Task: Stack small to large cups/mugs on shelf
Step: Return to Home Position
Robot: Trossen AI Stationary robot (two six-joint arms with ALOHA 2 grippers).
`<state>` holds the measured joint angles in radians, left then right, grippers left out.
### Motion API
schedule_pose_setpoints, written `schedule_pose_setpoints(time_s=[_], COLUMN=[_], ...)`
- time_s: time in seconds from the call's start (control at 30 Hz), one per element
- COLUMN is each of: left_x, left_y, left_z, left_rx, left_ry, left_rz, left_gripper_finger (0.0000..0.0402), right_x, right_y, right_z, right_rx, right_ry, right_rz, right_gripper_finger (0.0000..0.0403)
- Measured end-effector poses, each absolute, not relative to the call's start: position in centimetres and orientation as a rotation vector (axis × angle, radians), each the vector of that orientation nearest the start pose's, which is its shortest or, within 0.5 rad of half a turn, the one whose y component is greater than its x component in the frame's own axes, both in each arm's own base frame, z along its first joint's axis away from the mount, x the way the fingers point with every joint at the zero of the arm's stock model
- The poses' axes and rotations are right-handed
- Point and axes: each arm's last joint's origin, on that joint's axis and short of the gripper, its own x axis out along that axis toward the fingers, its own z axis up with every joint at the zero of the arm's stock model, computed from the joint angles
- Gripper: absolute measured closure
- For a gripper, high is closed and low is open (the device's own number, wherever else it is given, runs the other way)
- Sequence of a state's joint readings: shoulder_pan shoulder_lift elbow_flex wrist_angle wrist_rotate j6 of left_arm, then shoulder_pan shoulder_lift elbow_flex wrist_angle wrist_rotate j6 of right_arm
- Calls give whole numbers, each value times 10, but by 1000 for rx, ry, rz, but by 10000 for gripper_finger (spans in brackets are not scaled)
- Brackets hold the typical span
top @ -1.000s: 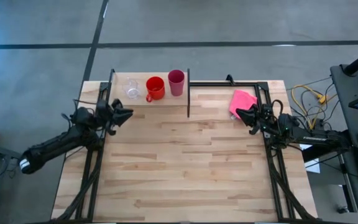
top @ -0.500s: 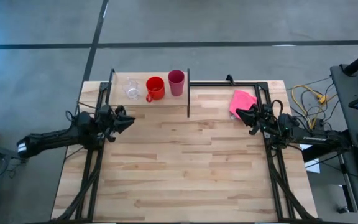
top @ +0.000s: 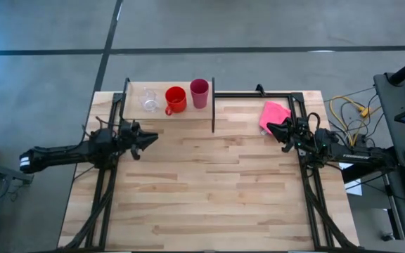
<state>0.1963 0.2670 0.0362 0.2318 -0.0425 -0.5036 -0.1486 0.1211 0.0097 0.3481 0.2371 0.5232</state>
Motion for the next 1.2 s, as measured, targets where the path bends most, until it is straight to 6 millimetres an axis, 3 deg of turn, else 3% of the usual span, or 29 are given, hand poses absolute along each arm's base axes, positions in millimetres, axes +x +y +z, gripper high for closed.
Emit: schedule_pose_setpoints(time_s=[0.2, 0.6, 1.2], left_x=[112, 103, 94], left_y=[24, 21, 19], left_z=[167, 167, 169], left_rx=[-495, -514, -517], left_ry=[23, 17, 18], left_rz=[265, 242, 236], left_gripper_finger=[327, 327, 327], right_x=[99, 99, 93], right_y=[-22, -19, -12], right_z=[190, 192, 201], right_rx=[524, 513, 496], right_ry=[-331, -327, -376], right_rz=[-306, -219, 19], right_gripper_finger=[346, 346, 346])
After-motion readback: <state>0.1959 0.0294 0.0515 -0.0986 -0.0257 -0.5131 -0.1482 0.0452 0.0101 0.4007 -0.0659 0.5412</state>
